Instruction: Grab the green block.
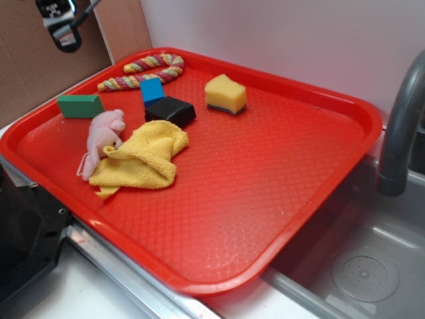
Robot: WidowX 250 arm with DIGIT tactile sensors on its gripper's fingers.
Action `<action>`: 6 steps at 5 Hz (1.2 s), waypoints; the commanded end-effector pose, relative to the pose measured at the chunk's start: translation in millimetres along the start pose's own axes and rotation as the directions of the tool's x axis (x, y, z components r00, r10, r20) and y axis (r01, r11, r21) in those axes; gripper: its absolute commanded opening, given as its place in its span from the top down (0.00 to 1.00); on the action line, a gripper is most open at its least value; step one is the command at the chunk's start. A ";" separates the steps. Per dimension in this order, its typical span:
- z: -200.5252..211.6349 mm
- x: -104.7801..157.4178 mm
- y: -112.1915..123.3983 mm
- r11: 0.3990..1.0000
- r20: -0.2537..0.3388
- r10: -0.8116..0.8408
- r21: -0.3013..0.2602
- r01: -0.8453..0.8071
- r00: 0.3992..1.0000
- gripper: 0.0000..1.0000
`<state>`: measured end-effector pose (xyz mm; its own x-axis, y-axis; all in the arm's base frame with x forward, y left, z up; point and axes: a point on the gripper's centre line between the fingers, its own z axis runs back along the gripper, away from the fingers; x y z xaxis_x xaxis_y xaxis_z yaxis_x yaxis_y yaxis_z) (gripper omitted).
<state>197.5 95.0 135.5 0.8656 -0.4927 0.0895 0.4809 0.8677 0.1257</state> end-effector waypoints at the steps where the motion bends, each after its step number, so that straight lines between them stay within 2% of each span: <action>1: -29.1 -15.3 32.5 0.981 0.009 -0.189 -0.037 0.189 0.982 0.00; 3: -86.8 -1.5 40.3 0.960 -0.068 -0.274 -0.088 0.268 0.959 0.00; 4: -98.5 -6.2 21.4 0.948 -0.073 -0.312 -0.093 0.305 0.947 0.00; 6: -111.6 -17.6 13.5 0.941 -0.074 -0.329 -0.111 0.320 0.941 0.00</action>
<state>198.7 124.2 19.8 0.6653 -0.7455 -0.0386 0.7464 0.6653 0.0165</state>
